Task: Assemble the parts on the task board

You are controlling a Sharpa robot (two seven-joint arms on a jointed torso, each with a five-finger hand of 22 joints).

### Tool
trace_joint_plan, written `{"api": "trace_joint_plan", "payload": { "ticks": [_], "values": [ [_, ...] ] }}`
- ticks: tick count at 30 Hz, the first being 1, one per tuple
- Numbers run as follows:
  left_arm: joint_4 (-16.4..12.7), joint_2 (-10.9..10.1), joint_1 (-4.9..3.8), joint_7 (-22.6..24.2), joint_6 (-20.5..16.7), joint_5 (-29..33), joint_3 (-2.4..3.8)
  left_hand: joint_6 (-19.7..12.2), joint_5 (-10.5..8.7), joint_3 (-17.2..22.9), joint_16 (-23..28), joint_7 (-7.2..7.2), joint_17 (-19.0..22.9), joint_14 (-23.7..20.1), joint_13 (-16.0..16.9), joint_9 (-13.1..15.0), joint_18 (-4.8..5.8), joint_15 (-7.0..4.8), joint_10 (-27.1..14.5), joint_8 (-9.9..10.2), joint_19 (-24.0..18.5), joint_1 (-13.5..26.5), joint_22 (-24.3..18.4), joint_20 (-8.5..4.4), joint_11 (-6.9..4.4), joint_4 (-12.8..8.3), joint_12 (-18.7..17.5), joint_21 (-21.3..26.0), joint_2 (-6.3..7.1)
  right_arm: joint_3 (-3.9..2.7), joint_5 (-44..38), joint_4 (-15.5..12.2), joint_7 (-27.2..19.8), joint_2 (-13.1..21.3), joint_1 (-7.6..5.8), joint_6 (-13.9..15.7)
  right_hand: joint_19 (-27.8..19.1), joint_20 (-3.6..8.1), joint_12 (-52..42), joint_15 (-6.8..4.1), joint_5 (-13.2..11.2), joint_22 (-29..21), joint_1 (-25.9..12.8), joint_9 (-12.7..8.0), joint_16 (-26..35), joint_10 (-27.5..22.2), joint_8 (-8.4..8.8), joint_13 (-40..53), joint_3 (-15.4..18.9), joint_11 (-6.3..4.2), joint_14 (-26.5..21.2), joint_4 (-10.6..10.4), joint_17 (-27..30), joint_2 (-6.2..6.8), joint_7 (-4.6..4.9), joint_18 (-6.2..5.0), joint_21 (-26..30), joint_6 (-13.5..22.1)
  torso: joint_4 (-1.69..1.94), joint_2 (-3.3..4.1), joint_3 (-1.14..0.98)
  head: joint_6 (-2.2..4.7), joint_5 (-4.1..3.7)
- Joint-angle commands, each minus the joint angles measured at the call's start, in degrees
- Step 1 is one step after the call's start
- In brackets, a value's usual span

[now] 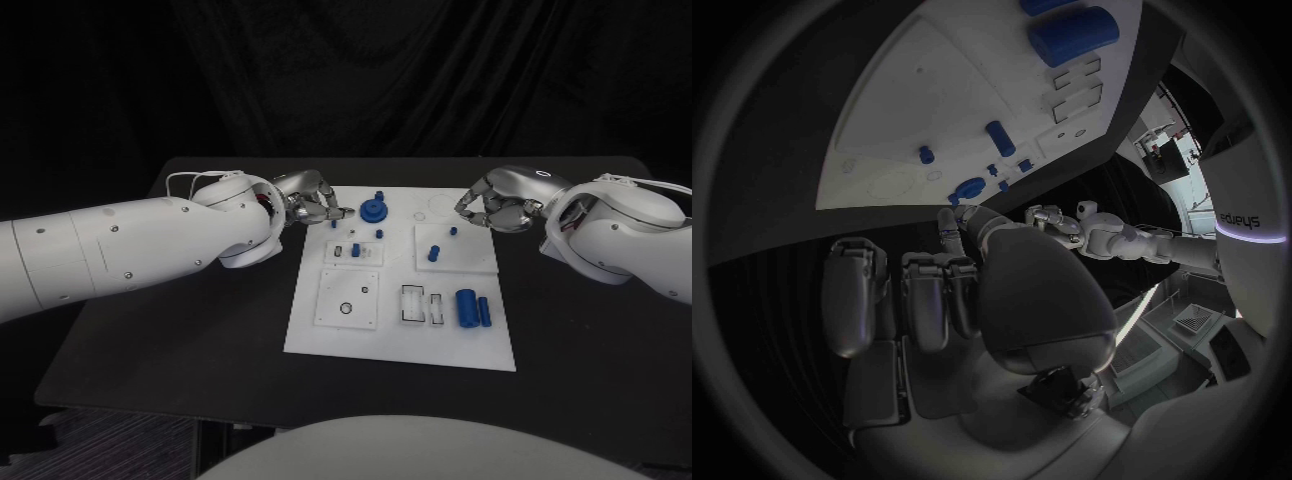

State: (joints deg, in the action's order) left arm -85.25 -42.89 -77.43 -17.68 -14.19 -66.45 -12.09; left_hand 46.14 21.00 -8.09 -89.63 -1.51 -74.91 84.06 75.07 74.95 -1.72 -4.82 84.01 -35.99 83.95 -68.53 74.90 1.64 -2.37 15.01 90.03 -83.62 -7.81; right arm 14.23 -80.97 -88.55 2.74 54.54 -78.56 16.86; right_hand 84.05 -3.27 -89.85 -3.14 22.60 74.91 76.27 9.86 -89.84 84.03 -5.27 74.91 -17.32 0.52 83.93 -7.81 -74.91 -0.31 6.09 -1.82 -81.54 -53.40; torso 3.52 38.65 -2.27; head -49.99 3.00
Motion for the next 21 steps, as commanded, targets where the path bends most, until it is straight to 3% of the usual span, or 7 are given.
{"api": "trace_joint_plan", "payload": {
  "ticks": [1, 3, 11, 17, 21],
  "values": [
    [2.9, 0.8, -0.49, 0.6, 2.2, -1.1, 0.01, -0.8, -0.54, 0.5, -0.4, -0.06, -15.1, 5.9, 14.9, 1.3, 0.27, -0.19, 6.0, 0.5, 3.4, -1.0, 13.2, -0.29, 0.07, 0.3, 0.0, -0.2, 0.09, -0.04, -0.1, 0.1, 0.6, -0.1, 0.12, 0.6, 1.4, 0.0, -0.2, 0.02, 0.3, 12.1, -0.4, -0.1, -0.2, 6.0, 0.36, 15.1, -0.3, -0.1, 6.1, 0.2, -15.1, 0.0, -0.17, -0.39, 0.0, 0.2, 0.04, 0.05, 0.09, -0.01, 0.08],
    [4.8, 1.4, -0.61, 0.3, 3.1, -1.2, 0.01, -1.5, -2.68, 1.3, -0.4, -0.3, -15.1, 5.9, 14.9, 1.3, 0.31, -0.04, 6.0, 0.9, 3.5, -1.8, 13.2, -0.16, 0.25, 0.5, 0.0, -0.4, 0.0, -0.04, -0.1, 0.1, 0.6, -0.1, 0.12, 0.6, 1.4, 0.0, -0.2, 0.02, 0.3, 12.1, -0.4, -0.1, -0.2, 6.0, 0.36, 15.1, -0.3, -0.1, 6.1, 0.2, -15.1, 0.0, -0.17, -0.39, 0.0, 0.2, -0.05, 0.11, 0.14, -0.01, 0.16],
    [11.9, 4.9, -0.68, -1.6, 6.9, -1.2, 0.01, -2.8, -3.59, 1.5, -0.4, -0.86, -15.1, 5.9, 14.9, 1.2, 0.5, 0.25, 6.0, 1.8, 3.9, -1.8, 13.5, 0.09, 0.67, 1.3, 0.0, -1.3, 0.62, -0.04, -0.1, 0.1, 0.4, -0.2, 0.24, 0.5, 1.5, 0.0, -0.2, 0.02, 0.3, 12.2, -0.4, -0.1, -0.2, 6.0, 0.35, 15.1, -0.4, -0.09, 6.1, 0.2, -15.1, -0.03, -0.16, -0.37, -0.1, 0.2, -0.04, 0.17, 0.24, -0.01, 0.16],
    [15.6, 7.0, -0.59, -2.3, 9.8, -1.2, 0.01, -2.2, -8.19, 0.8, -0.4, -1.2, -15.1, 5.9, 14.9, 1.2, 0.51, 0.63, 6.0, 2.2, 4.0, 0.6, 13.5, 0.47, 1.06, 1.6, 0.0, -1.4, 0.4, -0.04, -0.1, 0.1, 0.3, -0.3, 0.32, 0.4, 1.5, 0.01, -0.2, 0.02, 0.3, 12.2, -0.4, -0.1, -0.2, 6.0, 0.33, 15.1, -0.4, -0.09, 6.1, 0.2, -15.1, -0.07, -0.17, -0.36, -0.1, 0.2, -0.13, 0.09, 0.06, -0.01, 0.31],
    [17.5, 8.5, -0.52, -2.4, 12.7, -1.2, 0.01, -0.9, -11.21, -0.3, -0.4, -1.11, -15.1, 5.9, 14.9, 0.7, 0.53, 0.66, 6.0, 2.9, 4.0, 3.5, 13.5, 0.57, 1.05, 1.6, 0.0, -1.5, 0.05, -0.04, -0.1, 0.0, 0.2, -0.3, 0.34, 0.7, 1.5, 0.01, -0.2, 0.02, 0.3, 12.2, -0.4, -0.1, -0.2, 6.0, 0.33, 15.1, -0.4, -0.09, 6.1, 0.2, -15.1, -0.07, -0.17, -0.36, -0.1, 0.2, -0.02, 0.13, 0.07, -0.01, 0.21]
  ]
}}
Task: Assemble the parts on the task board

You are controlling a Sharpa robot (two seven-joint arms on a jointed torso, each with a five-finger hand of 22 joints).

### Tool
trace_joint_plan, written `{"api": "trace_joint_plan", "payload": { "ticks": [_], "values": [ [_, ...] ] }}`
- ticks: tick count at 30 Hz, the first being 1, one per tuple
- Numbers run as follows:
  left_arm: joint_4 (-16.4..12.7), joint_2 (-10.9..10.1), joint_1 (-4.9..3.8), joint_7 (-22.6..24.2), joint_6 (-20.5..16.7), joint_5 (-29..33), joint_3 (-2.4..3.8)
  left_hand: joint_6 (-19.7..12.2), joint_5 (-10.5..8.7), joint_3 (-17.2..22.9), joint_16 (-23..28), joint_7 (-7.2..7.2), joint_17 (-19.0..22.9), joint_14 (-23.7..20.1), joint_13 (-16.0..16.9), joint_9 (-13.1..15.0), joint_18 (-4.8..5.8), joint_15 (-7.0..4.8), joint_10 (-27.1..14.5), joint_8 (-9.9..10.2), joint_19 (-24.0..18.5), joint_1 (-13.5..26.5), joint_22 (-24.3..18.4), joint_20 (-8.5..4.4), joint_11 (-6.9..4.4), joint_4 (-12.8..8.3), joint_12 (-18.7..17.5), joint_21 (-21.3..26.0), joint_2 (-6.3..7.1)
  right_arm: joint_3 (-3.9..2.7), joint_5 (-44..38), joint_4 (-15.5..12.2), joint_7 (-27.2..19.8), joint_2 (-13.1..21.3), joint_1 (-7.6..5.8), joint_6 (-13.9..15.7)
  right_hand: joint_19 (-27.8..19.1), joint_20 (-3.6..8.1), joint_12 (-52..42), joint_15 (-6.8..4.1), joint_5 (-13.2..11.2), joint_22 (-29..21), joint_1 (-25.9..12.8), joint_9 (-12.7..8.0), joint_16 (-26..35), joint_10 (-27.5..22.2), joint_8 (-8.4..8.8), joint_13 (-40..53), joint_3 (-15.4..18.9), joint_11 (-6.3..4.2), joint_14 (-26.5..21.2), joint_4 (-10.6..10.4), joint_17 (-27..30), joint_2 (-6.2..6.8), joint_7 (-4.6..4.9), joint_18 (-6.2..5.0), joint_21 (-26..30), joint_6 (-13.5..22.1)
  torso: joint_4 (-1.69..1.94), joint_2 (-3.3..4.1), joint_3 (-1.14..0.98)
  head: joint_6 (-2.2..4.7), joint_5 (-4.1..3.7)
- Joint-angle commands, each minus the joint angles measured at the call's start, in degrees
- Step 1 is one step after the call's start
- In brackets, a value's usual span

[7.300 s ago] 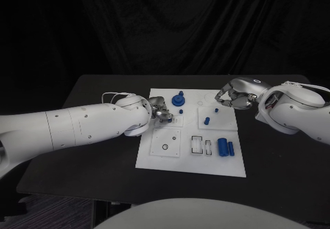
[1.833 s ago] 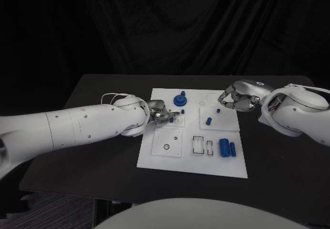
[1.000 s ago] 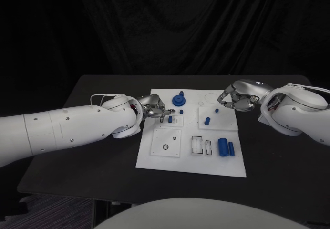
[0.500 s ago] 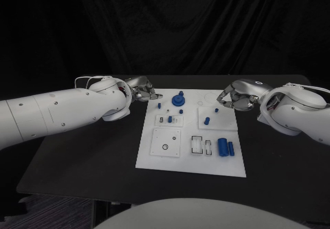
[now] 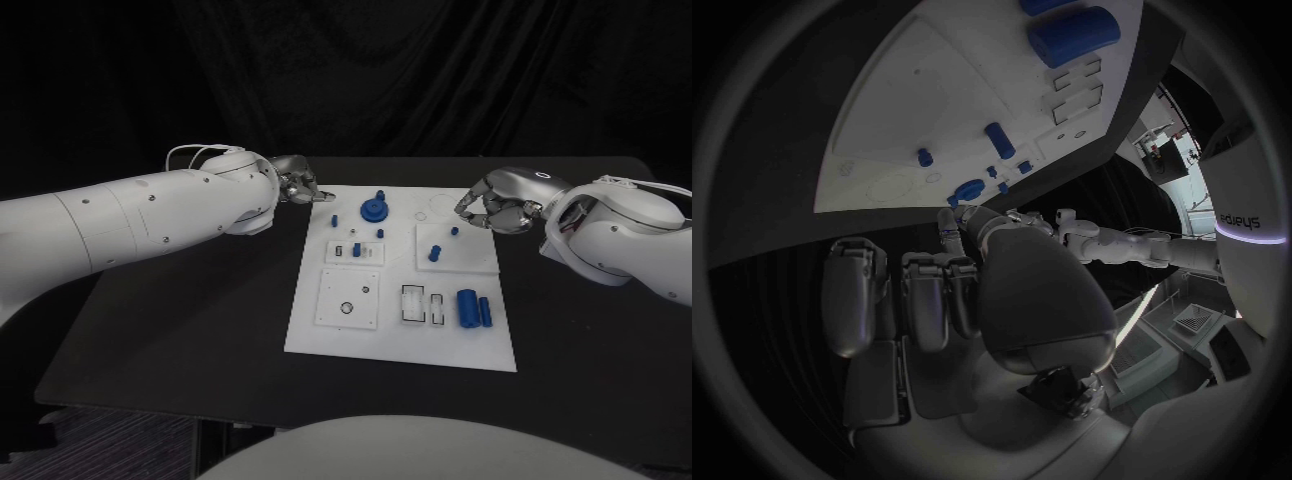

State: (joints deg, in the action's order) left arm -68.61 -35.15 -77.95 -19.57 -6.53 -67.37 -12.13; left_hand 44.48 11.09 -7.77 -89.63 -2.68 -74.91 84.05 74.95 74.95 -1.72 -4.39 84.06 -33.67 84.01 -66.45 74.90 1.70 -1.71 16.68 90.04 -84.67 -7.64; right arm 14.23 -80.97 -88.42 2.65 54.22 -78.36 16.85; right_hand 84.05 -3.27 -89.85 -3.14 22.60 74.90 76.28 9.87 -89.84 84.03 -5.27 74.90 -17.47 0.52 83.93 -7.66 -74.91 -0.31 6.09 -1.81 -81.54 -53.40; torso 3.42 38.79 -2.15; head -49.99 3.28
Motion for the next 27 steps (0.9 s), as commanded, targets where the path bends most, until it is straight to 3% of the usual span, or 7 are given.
{"api": "trace_joint_plan", "payload": {
  "ticks": [1, 10, 19, 26, 27],
  "values": [
    [1.2, 1.0, 0.02, -0.5, 5.5, -0.3, 0.05, 1.1, -2.04, -0.9, -0.4, 0.08, -15.1, 5.9, 15.1, 0.6, 0.55, 0.21, 5.9, 0.8, 4.0, 2.0, 13.6, 0.5, 0.37, 0.0, 0.0, -0.5, -0.16, -0.04, -0.1, -0.1, 0.3, 0.0, 0.15, 0.7, 1.5, 0.01, -0.2, 0.02, 0.3, 12.2, -0.4, -0.1, -0.2, 6.0, 0.33, 15.1, -0.3, -0.09, 6.1, 0.0, -15.1, -0.08, -0.17, -0.36, -0.1, 0.2, 0.07, -0.03, -0.07, -0.01, -0.07],
    [3.0, 2.5, 0.08, 0.2, 8.4, -0.3, 0.05, 3.6, -3.77, -2.2, -0.4, 0.41, -15.1, 5.9, 15.1, -0.5, 0.63, 0.04, 5.9, 2.2, 4.1, 4.7, 13.7, 0.38, 0.13, 0.0, 0.0, -0.8, -0.59, -0.04, -0.1, -0.4, 0.1, 0.2, 0.16, 1.4, 1.5, 0.01, -0.2, 0.02, 0.3, 12.2, -0.4, -0.1, -0.2, 6.0, 0.31, 15.1, -0.4, -0.1, 6.1, 0.1, -15.1, -0.12, -0.18, -0.37, -0.1, 0.1, 0.01, -0.06, -0.1, -0.01, 0.0],
    [4.0, 3.7, 0.17, 0.3, 10.4, -0.3, 0.05, 5.4, -2.9, -3.3, -0.4, 0.61, -15.1, 5.9, 15.1, -1.6, 0.64, -0.1, 5.9, 4.1, 4.1, 6.4, 13.7, 0.24, -0.04, -0.1, 0.0, -0.9, -1.13, -0.04, -0.1, -0.5, -0.1, 0.3, 0.16, 1.5, 1.5, 0.02, -0.2, 0.02, 0.3, 12.2, -0.5, -0.1, -0.2, 6.0, 0.3, 15.1, -0.3, -0.08, 6.1, 0.1, -15.1, -0.06, -0.15, -0.38, 0.0, 0.1, 0.05, -0.09, -0.06, -0.01, 0.13],
    [4.5, 4.3, 0.37, 0.7, 10.8, -0.3, 0.05, 7.6, -2.19, -4.3, -0.4, -0.03, -15.1, 5.9, 15.1, -6.9, 0.55, 0.32, 5.9, 12.1, 3.9, 6.2, 13.6, 0.56, 0.48, -0.1, 0.0, -0.5, -1.78, -0.04, -0.1, -0.4, -0.2, 0.2, 0.16, 1.5, 1.5, 0.02, -0.2, 0.03, 0.3, 12.2, -0.8, 0.0, -0.2, 6.0, 0.32, 15.1, -0.2, -0.05, 6.1, 0.0, -15.1, 0.11, -0.13, -0.39, 0.0, 0.1, 0.02, -0.12, -0.03, -0.01, 0.23],
    [4.6, 4.3, 0.4, 0.8, 10.8, -0.3, 0.05, 7.6, -2.14, -4.3, -0.4, -0.04, -15.1, 5.9, 15.1, -7.1, 0.54, 0.33, 5.9, 12.3, 3.9, 6.2, 13.5, 0.57, 0.49, -0.1, 0.0, -0.4, -1.79, -0.04, -0.1, -0.4, -0.2, 0.2, 0.16, 1.5, 1.5, 0.02, -0.2, 0.03, 0.3, 12.2, -0.8, 0.0, -0.2, 6.0, 0.32, 15.1, -0.2, -0.05, 6.1, 0.0, -15.1, 0.11, -0.13, -0.39, 0.0, 0.1, 0.04, -0.12, -0.03, -0.01, 0.2]
  ]
}}
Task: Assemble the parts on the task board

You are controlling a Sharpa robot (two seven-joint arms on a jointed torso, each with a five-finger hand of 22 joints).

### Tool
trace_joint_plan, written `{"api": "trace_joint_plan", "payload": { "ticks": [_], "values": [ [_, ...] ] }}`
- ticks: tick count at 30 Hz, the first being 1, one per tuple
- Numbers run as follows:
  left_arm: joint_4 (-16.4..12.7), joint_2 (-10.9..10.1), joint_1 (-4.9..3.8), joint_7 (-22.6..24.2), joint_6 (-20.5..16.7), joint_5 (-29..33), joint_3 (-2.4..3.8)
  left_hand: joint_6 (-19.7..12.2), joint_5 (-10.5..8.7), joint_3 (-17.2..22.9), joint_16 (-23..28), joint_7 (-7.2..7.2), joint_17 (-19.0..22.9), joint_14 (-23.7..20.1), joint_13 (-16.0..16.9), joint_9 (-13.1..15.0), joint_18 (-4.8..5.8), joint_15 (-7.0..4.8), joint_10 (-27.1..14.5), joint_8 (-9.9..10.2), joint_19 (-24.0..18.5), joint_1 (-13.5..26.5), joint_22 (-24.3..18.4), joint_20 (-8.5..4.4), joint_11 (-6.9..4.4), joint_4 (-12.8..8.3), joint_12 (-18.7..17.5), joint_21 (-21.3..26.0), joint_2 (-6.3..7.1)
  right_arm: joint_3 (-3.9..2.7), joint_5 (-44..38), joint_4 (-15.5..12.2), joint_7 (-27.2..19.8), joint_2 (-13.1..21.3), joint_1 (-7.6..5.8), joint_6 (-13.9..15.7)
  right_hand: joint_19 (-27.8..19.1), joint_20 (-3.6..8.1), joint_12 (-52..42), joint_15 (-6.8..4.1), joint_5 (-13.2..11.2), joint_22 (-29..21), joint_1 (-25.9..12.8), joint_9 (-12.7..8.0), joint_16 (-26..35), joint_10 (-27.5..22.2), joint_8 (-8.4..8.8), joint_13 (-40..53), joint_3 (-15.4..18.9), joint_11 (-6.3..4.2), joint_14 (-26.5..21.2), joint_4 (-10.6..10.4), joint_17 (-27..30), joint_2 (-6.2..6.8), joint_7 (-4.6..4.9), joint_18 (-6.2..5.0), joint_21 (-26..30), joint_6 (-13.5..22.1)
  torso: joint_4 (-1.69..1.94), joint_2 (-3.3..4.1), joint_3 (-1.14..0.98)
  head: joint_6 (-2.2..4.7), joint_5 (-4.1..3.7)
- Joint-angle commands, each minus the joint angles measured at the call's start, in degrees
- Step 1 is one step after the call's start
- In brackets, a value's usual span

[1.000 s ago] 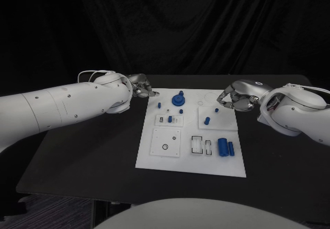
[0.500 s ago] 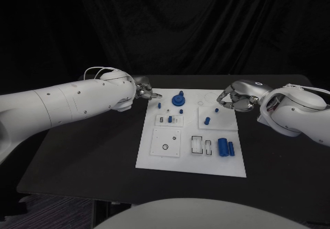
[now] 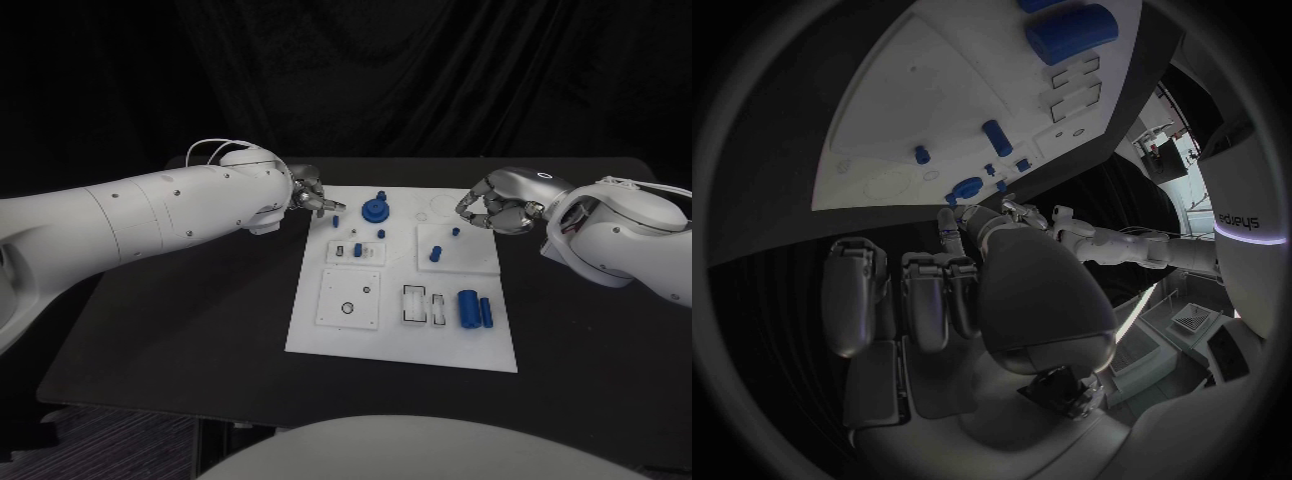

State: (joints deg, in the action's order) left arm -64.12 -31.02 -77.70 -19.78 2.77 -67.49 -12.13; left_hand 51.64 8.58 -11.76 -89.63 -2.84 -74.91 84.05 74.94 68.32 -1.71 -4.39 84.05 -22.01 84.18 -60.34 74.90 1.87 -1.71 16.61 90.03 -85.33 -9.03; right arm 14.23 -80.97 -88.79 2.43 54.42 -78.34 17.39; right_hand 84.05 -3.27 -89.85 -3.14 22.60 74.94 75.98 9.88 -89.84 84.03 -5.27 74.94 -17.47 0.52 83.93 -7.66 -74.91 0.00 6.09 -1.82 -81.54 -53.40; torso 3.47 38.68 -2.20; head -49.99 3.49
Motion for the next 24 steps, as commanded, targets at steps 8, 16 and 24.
{"api": "trace_joint_plan", "payload": {
  "ticks": [8, 16, 24],
  "values": [
    [0.7, 0.8, 0.37, 1.5, 1.8, -0.2, 0.04, 1.3, 1.68, -0.3, -0.4, 0.05, -15.1, 5.9, 15.1, -1.6, 0.5, 0.42, 5.9, 2.1, 3.6, -0.5, 13.5, 0.51, 0.57, -0.1, 0.0, 0.3, -0.57, -0.04, -0.1, 0.0, 0.0, 0.0, 0.13, 0.8, 1.5, 0.02, -0.2, 0.03, 0.3, 12.1, -0.5, -0.1, -0.2, 6.0, 0.32, 15.1, -0.2, -0.05, 6.1, 0.0, -15.1, -0.2, -0.13, -0.38, 0.0, 0.1, 0.01, -0.03, 0.0, -0.01, 0.13],
    [1.3, 1.3, 0.6, 1.7, 1.9, -0.2, 0.04, 2.0, 4.48, 0.1, -0.4, 0.07, -15.1, 5.9, 15.1, -2.2, 0.46, 0.44, 5.9, 3.4, 3.6, -1.9, 13.5, 0.56, 0.57, -0.3, 0.0, 0.5, -0.55, -0.04, -0.1, -0.1, -0.1, 0.0, 0.13, 0.8, 1.5, 0.02, -0.2, 0.03, 0.3, 12.1, -0.5, -0.1, -0.2, 6.0, 0.32, 15.1, -0.2, -0.05, 6.1, 0.0, -15.1, -0.2, -0.13, -0.38, 0.0, 0.1, -0.02, 0.02, 0.01, -0.01, 0.09],
    [1.8, 1.6, 0.75, 1.8, 2.3, -0.2, 0.04, 1.9, 6.1, 0.4, -0.4, 0.02, -15.1, 5.9, 15.1, -2.4, 0.42, 0.47, 5.9, 4.1, 3.5, -2.9, 13.4, 0.59, 0.61, -0.3, 0.0, 0.6, -0.49, -0.04, -0.1, -0.1, -0.1, 0.0, 0.13, 0.7, 1.5, 0.02, -0.2, 0.03, 0.3, 12.1, -0.5, -0.1, -0.2, 6.0, 0.32, 15.1, -0.2, -0.05, 6.1, 0.0, -15.1, -0.2, -0.13, -0.38, 0.0, 0.1, 0.01, 0.01, -0.01, -0.01, -0.01]
  ]
}}
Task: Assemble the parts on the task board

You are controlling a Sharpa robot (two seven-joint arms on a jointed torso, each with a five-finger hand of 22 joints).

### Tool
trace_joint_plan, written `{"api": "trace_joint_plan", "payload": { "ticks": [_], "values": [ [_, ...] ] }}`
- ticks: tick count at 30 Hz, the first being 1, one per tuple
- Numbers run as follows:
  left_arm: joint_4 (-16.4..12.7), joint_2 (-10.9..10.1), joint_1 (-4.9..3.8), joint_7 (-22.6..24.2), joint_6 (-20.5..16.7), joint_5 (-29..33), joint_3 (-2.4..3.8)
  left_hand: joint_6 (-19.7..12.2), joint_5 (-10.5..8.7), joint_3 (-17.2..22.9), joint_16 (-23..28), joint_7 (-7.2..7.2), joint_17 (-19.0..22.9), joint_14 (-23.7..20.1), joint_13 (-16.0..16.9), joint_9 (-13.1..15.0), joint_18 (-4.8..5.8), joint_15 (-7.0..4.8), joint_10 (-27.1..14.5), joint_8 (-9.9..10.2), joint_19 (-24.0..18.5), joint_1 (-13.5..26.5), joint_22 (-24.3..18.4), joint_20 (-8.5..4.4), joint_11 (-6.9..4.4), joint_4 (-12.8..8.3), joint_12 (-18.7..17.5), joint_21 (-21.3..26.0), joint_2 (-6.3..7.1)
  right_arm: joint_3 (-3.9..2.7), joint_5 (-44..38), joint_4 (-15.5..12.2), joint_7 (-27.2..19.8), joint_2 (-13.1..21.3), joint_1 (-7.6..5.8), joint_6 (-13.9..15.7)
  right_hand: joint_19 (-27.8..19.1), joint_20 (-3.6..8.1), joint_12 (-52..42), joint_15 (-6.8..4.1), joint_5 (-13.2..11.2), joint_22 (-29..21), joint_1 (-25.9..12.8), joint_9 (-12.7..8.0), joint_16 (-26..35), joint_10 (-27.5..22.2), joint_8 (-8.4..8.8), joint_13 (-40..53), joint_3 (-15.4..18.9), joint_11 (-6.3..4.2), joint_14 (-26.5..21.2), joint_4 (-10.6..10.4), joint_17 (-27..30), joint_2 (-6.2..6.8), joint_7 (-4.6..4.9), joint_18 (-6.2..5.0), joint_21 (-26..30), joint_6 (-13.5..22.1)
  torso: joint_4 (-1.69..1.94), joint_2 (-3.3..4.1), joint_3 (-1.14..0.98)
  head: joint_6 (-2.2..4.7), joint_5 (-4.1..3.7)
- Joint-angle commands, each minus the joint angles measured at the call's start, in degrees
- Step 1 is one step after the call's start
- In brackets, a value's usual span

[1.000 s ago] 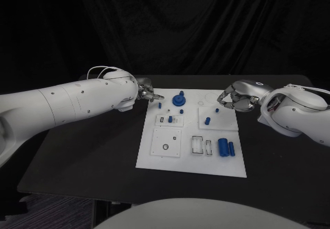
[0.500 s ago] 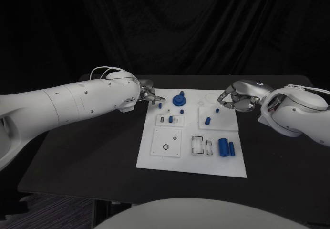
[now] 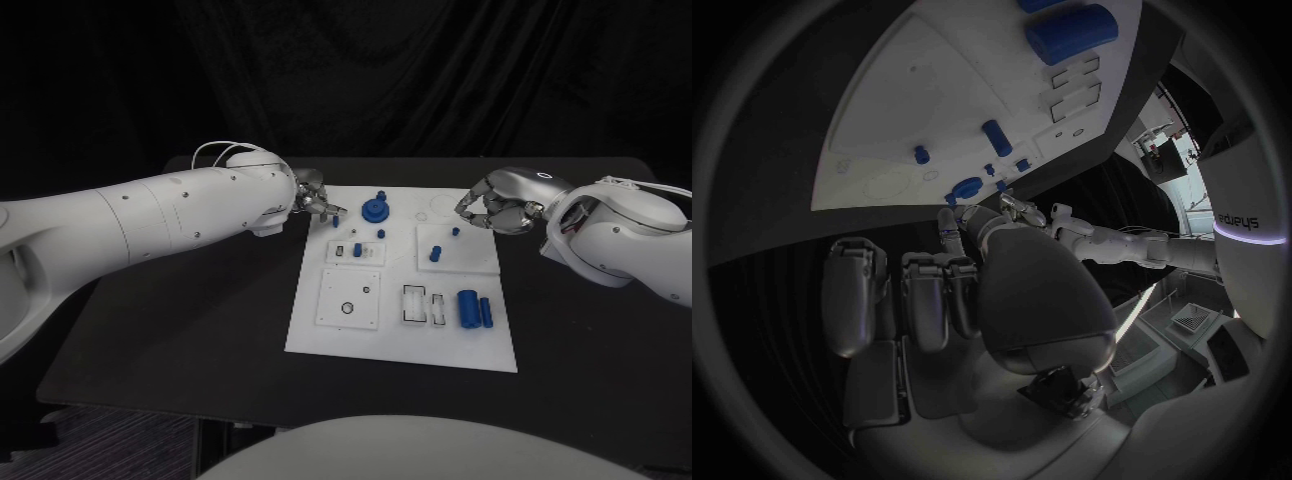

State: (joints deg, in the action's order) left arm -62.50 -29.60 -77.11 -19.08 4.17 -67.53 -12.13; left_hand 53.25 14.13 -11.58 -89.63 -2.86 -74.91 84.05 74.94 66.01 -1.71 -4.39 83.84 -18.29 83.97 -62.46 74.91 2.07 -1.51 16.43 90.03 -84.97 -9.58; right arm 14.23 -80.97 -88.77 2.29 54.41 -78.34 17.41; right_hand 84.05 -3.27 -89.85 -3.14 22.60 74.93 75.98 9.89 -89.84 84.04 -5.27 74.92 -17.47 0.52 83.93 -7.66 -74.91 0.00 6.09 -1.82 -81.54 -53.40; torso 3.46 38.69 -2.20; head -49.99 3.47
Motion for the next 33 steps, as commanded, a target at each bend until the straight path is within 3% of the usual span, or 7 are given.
{"api": "trace_joint_plan", "payload": {
  "ticks": [1, 20, 33],
  "values": [
    [0.2, 0.2, 0.18, 1.1, 1.0, -0.2, 0.05, 0.3, 0.79, 0.3, -0.4, 0.03, -15.1, 5.9, 15.1, -0.1, 0.43, 0.48, 6.2, 0.5, 3.7, -0.9, 13.4, 0.39, 0.42, -0.2, 0.0, 0.3, 0.07, -0.04, -0.1, -0.1, 0.1, 0.0, 0.13, 0.7, 1.5, 0.02, -0.2, 0.03, 0.3, 12.1, -0.5, -0.1, -0.2, 6.0, 0.32, 15.1, -0.2, -0.05, 6.1, 0.0, -15.1, -0.2, -0.13, -0.38, 0.0, 0.1, 0.02, 0.01, 0.0, -0.01, -0.01],
    [0.8, 0.7, 0.47, 1.3, 1.5, -0.2, 0.05, 0.5, 4.27, 1.4, -0.4, -0.01, -15.1, 5.9, 15.1, 0.0, 0.36, 0.53, 6.2, 1.5, 3.5, -3.2, 13.3, 0.45, 0.46, -0.4, 0.0, 0.6, 0.42, -0.04, -0.1, -0.1, 0.0, -0.1, 0.13, 0.8, 1.5, 0.01, -0.2, 0.04, 0.4, 12.1, -0.8, -0.1, -0.2, 6.0, 0.34, 15.1, -0.2, -0.06, 6.1, 0.0, -15.1, -0.15, -0.16, -0.39, 0.0, 0.1, 0.01, -0.02, 0.0, -0.01, 0.09],
    [0.7, 0.8, 0.5, 1.5, 1.2, -0.2, 0.05, 0.6, 5.12, 2.1, -0.4, 0.06, -15.1, 5.9, 15.1, 0.0, 0.36, 0.51, 6.2, 1.8, 3.5, -4.0, 13.3, 0.45, 0.4, -0.5, 0.0, 0.6, 0.17, -0.04, -0.1, 0.0, 0.1, -0.1, 0.13, 0.5, 1.4, 0.02, -0.2, 0.04, 0.5, 12.1, -0.8, -0.1, -0.2, 6.0, 0.34, 15.1, -0.3, -0.08, 6.1, 0.0, -15.1, -0.16, -0.19, -0.4, 0.1, 0.1, 0.0, 0.01, 0.0, -0.01, 0.1]
  ]
}}
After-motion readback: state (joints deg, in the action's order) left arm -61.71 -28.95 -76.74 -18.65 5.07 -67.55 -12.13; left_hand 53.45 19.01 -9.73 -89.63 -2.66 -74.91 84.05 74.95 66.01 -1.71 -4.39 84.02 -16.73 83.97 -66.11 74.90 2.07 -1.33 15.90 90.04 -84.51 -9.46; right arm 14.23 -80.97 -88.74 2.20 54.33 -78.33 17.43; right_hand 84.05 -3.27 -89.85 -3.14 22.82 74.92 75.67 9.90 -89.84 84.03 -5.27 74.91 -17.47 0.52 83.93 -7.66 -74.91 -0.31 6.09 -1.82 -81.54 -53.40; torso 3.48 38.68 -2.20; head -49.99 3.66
